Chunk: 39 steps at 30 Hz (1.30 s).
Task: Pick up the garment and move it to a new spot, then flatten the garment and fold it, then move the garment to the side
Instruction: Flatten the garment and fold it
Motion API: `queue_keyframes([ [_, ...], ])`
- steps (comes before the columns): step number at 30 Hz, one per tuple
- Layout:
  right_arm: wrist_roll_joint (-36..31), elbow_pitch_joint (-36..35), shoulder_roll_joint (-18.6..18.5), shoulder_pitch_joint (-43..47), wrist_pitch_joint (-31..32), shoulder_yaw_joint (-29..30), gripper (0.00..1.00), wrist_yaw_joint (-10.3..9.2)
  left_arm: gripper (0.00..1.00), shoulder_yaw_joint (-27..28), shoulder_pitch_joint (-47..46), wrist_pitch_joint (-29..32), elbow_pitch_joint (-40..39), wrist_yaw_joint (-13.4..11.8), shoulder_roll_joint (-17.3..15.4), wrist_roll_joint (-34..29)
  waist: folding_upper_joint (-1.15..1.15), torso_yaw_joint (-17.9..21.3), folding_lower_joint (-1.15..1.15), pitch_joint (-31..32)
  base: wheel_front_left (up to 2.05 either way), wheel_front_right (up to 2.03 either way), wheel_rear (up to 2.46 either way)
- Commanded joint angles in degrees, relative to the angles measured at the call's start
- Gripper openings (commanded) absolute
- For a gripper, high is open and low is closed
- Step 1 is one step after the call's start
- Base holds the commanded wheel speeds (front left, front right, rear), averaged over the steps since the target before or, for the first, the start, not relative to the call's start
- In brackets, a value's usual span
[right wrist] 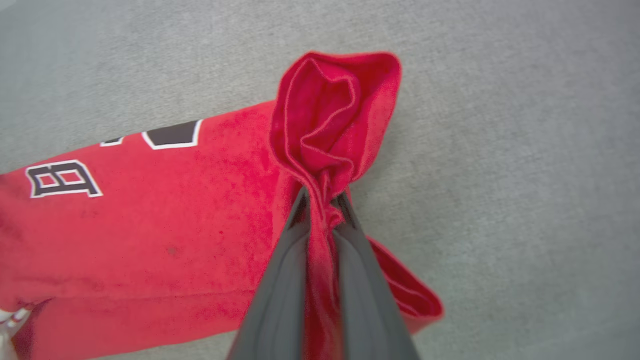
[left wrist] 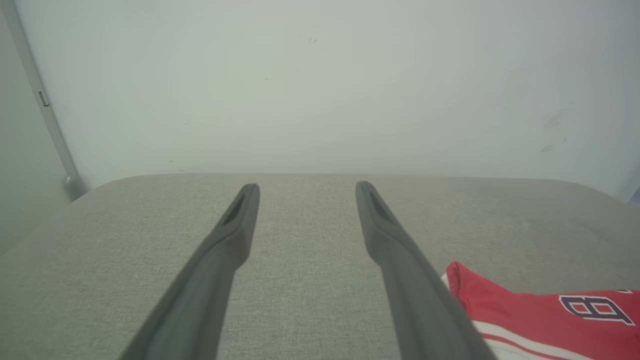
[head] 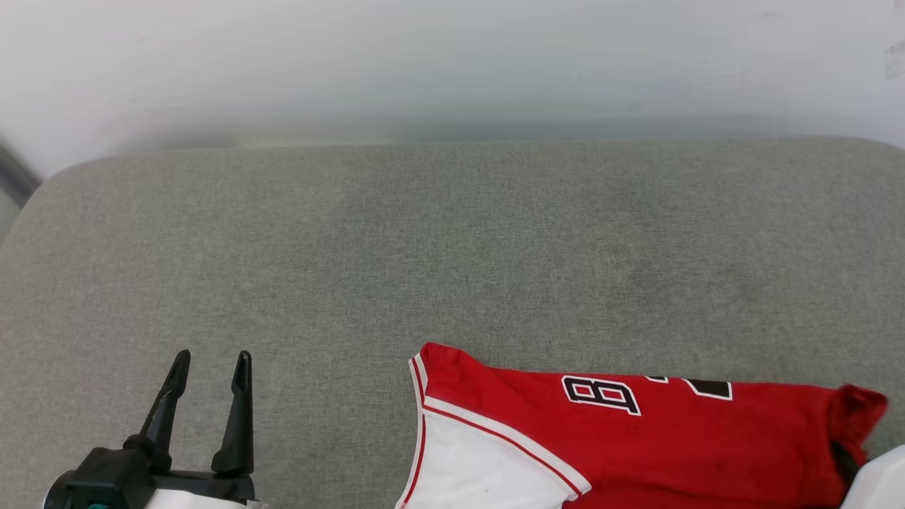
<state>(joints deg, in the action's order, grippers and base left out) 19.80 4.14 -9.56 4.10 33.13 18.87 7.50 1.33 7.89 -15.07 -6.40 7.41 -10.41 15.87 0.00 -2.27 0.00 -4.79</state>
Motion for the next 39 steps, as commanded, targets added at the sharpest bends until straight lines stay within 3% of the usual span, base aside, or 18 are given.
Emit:
queue_keyframes([
  [1,1.0,-2.36,0.85,1.33,0.9,-1.82,0.0,-0.02,1.0,-0.16,0.65,-0.12,-0.03,0.07,0.24,-0.14,0.0,0.27,0.0,0.63,0.0,0.0,0.0],
  [8,3.04,-10.23,2.97,4.89,4.08,-9.94,0.0,-0.02,1.0,-1.28,1.55,-0.12,0.28,0.07,0.67,-0.02,0.0,0.16,0.0,1.88,0.0,0.0,0.0],
  [16,6.3,-12.91,5.86,4.6,6.44,-16.15,0.0,-0.02,1.0,-2.5,1.84,-0.12,0.63,0.07,0.55,-0.21,0.0,-1.52,0.0,2.57,0.0,0.0,0.0],
  [20,9.65,-11.77,6.72,3.74,6.78,-21.46,0.0,-0.02,1.0,-3.25,1.79,-0.12,0.86,0.07,0.51,0.0,0.0,-3.49,0.0,2.62,0.0,0.0,0.0],
  [22,17.27,-10.01,6.74,2.39,4.5,-26.71,0.0,-0.01,1.0,-3.28,2.01,-0.12,0.94,0.07,0.56,0.13,0.0,-4.78,0.0,2.59,0.0,0.0,0.0],
  [26,22.69,-6.65,6.72,0.85,1.31,-31.68,0.0,-0.01,1.0,-3.77,2.07,-0.12,1.23,0.07,0.73,0.06,0.0,-5.99,0.0,2.63,0.0,0.0,0.0],
  [39,28.4,6.67,6.73,-7.94,-8.75,-40.16,0.0,-0.01,1.0,-4.06,1.1,-0.12,1.8,0.07,0.92,0.35,0.0,-8.04,0.0,1.66,0.0,0.0,0.0],
])
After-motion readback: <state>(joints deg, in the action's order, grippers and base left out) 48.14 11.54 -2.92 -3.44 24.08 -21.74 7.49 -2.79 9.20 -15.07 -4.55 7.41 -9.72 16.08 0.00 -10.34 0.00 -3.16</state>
